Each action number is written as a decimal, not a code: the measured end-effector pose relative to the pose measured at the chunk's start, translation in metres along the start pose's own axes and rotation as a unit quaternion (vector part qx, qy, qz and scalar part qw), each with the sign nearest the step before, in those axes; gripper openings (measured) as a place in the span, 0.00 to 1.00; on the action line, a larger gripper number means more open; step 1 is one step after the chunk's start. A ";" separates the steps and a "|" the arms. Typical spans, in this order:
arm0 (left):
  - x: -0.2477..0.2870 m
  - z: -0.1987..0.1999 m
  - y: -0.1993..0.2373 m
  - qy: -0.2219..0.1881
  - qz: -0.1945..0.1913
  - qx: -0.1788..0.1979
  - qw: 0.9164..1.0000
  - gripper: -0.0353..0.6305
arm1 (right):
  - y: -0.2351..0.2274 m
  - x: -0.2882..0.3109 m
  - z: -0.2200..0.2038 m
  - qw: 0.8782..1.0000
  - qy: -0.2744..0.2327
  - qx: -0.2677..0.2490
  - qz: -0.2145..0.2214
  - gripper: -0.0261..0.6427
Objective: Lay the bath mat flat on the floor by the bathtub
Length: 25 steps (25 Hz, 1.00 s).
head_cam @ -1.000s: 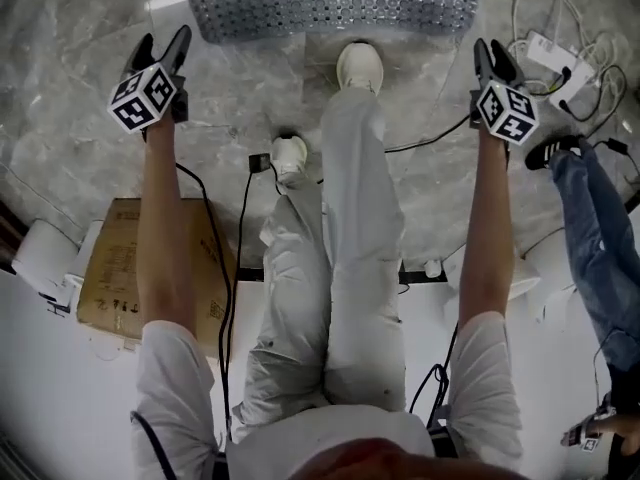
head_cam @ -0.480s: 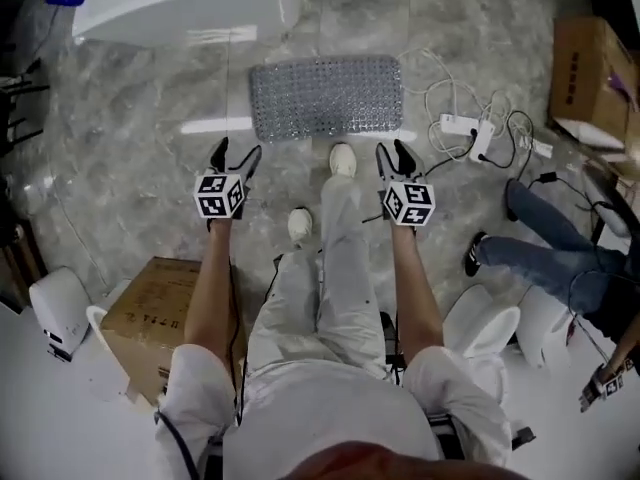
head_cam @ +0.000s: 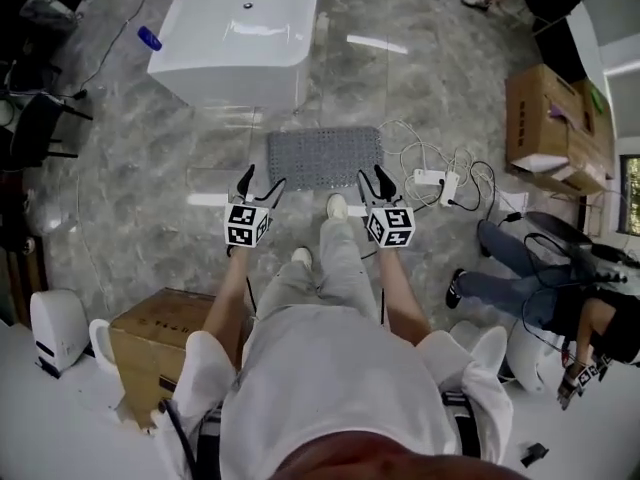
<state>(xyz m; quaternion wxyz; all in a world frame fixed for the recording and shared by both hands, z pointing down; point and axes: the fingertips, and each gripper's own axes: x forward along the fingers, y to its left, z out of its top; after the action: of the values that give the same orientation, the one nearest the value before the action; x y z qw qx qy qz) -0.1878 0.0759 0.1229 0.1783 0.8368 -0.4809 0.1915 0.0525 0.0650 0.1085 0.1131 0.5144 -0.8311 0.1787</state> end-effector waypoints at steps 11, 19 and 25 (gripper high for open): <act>-0.142 0.112 -0.061 -0.139 0.016 0.011 0.990 0.52 | 0.113 -0.118 0.157 0.981 -0.142 -0.124 0.043 0.31; -0.231 0.163 -0.116 -0.236 -0.003 0.036 0.971 0.05 | 0.187 -0.205 0.214 0.957 -0.223 -0.175 0.055 0.04; -0.253 0.170 -0.140 -0.244 -0.018 0.044 0.969 0.05 | 0.205 -0.230 0.221 0.949 -0.244 -0.193 0.049 0.04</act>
<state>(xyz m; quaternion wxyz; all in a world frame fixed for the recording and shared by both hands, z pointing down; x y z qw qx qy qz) -0.1577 0.2461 -0.1645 0.0216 0.8738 -0.4858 -0.0008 -0.0295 0.2439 -0.2155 -0.0052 0.4695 -0.8760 -0.1108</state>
